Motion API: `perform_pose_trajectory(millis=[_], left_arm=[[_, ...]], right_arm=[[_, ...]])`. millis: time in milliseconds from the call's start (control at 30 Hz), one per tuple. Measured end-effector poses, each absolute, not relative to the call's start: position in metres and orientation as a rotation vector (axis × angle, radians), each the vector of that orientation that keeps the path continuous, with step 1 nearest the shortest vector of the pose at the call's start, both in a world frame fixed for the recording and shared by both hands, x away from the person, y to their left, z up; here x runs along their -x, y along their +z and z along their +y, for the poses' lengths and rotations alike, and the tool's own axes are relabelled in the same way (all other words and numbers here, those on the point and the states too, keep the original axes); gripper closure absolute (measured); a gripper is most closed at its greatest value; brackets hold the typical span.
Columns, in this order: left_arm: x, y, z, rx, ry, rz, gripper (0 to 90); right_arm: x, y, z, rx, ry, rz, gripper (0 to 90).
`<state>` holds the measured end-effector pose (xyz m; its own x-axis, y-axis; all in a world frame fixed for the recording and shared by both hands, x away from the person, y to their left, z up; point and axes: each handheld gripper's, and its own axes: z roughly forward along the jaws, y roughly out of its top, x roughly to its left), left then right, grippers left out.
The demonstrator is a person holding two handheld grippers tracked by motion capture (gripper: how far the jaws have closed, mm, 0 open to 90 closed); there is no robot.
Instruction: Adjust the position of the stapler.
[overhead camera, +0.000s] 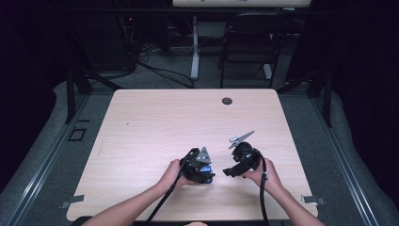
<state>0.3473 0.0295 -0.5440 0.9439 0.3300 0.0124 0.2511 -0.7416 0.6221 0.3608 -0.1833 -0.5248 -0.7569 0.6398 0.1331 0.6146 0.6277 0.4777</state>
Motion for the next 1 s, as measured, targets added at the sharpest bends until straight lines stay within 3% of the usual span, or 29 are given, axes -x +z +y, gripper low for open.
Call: perform_pose_trajectory(millis=[133,1000], left_arm=[[-0.349,-0.544,0.031,-2.44,0.159,0.412,55.3],[-0.348,-0.53,0.039,-2.414,0.177,0.348,59.0]], right_arm=[[-0.36,-0.525,-0.183,-1.086,0.795,2.788,26.9],[-0.36,-0.524,-0.181,-1.069,0.802,2.799,29.3]])
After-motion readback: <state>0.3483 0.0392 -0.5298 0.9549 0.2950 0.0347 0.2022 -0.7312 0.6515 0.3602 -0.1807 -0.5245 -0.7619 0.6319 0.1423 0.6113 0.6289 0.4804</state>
